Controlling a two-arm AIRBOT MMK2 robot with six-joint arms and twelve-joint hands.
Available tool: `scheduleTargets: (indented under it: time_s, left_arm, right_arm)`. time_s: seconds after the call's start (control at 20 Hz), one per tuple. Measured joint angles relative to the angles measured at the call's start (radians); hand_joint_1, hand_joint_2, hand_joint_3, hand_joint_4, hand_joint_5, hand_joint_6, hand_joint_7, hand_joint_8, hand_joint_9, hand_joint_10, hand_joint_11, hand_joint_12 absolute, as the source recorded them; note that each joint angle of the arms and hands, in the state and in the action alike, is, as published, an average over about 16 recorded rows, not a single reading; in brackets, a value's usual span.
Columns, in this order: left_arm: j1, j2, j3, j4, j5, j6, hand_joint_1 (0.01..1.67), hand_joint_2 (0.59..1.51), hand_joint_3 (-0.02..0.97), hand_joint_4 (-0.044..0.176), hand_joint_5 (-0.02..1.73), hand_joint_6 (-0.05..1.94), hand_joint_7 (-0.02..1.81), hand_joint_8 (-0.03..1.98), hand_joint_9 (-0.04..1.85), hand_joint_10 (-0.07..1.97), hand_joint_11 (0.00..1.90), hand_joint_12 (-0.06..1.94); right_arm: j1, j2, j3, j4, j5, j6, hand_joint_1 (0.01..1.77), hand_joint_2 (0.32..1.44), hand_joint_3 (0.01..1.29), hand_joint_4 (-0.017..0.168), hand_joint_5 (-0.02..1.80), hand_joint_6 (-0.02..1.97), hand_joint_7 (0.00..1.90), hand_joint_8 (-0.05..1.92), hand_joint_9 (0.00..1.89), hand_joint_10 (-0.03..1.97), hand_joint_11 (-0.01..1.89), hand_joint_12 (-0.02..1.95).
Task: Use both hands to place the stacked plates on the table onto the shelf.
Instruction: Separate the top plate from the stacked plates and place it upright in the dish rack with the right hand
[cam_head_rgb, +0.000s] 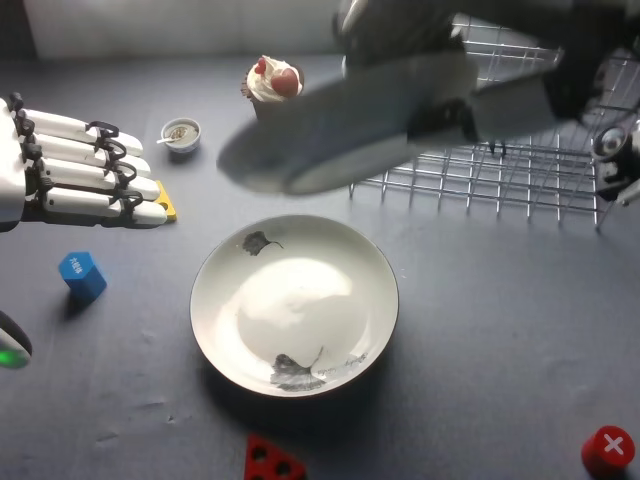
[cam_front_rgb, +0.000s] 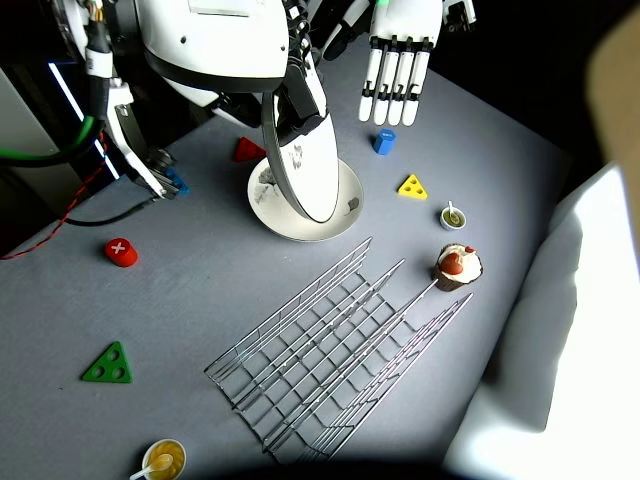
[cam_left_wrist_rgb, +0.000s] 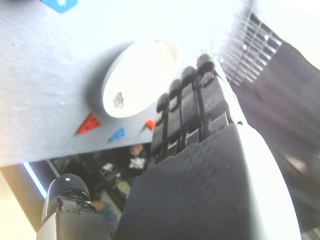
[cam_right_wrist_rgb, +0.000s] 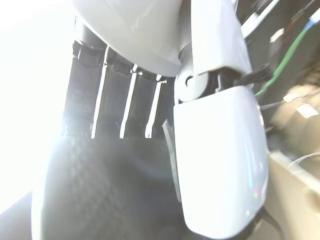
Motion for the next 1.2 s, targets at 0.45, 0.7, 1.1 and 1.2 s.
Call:
scheduleTargets:
  time_s: [0.45,0.7,1.1,1.2]
  left_arm:
    - [-0.003,0.005,0.003,-0.002,-0.007,-0.003,0.12,0.919,0.001,0.002,0.09,0.01,0.13,0.01,0.13,0.00,0.13,0.02]
    - [-0.008,0.005,0.003,-0.004,-0.007,-0.004,0.13,0.916,0.001,0.002,0.09,0.01,0.13,0.01,0.12,0.00,0.14,0.02]
    - [-0.014,0.005,0.003,-0.006,-0.007,-0.004,0.13,0.915,0.001,0.002,0.10,0.01,0.13,0.01,0.13,0.00,0.14,0.02]
    - [-0.015,0.005,0.003,-0.006,-0.007,-0.004,0.13,0.916,0.001,0.002,0.10,0.01,0.13,0.01,0.13,0.00,0.14,0.02]
  right_arm:
    - [0.022,0.011,0.050,0.159,0.012,0.044,1.47,0.93,0.01,-0.008,0.96,0.90,1.10,0.57,1.12,0.70,1.02,1.26]
    - [0.020,0.011,0.089,0.214,0.041,0.053,1.47,0.93,0.01,-0.008,0.95,0.89,1.09,0.59,1.11,0.71,1.02,1.26]
    - [0.016,0.011,0.154,0.312,0.077,0.097,1.48,0.93,0.01,-0.008,0.96,0.89,1.08,0.60,1.12,0.71,1.02,1.27]
    - [0.016,0.011,0.173,0.344,0.078,0.113,1.48,0.93,0.01,-0.008,0.96,0.89,1.08,0.61,1.12,0.70,1.02,1.28]
